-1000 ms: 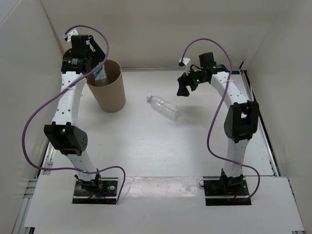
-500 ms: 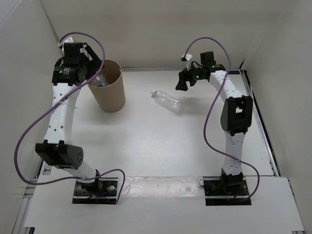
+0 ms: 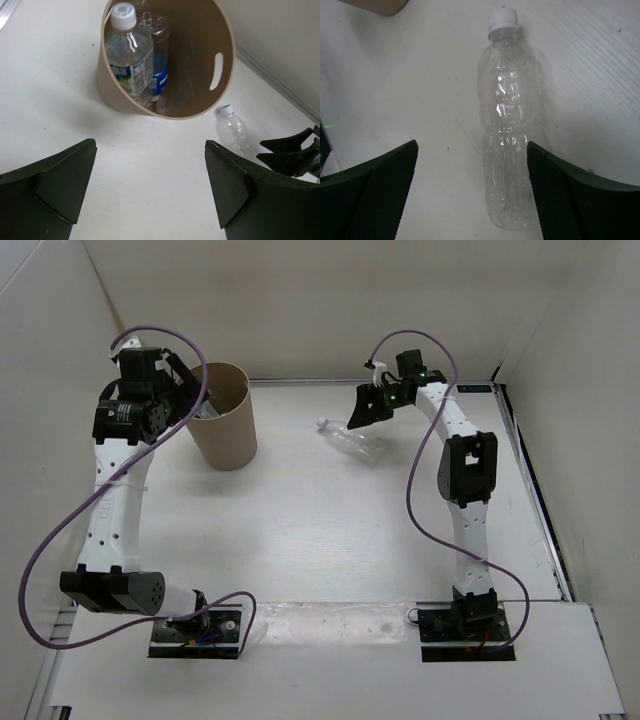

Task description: Put the plastic bottles in the bin

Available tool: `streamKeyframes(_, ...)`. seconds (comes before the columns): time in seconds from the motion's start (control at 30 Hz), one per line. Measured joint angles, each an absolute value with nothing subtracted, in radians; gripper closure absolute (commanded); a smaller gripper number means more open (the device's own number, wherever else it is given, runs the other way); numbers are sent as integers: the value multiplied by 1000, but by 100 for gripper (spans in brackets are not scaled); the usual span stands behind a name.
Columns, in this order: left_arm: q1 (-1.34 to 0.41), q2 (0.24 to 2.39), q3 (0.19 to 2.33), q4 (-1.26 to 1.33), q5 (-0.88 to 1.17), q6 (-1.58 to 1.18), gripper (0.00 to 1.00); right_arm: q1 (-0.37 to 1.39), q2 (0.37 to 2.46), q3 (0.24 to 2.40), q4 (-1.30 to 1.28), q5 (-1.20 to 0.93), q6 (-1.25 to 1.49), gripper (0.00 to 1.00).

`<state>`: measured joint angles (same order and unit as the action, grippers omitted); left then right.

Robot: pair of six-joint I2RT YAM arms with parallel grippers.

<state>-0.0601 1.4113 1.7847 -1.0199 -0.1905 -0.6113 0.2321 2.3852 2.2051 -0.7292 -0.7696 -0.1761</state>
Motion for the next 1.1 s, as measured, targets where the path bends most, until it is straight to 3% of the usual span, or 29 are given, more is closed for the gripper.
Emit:
streamKeyframes(0.37, -56, 1383, 1707, -1058, -191, -645, 0, 244, 2508, 2277, -894, -669, -102, 10)
streamKeyframes(0.93, 7, 1320, 1646, -1100, -194, -627, 0, 363, 2512, 2289, -952, -476, -17, 10)
streamKeyframes(1.03, 25, 1320, 1646, -1103, -189, -614, 0, 379, 2512, 2289, -952, -472, -15, 17)
streamKeyframes(1.1, 34, 1318, 1646, -1110, -184, -606, 0, 388, 2512, 2289, -954, -470, -19, 29)
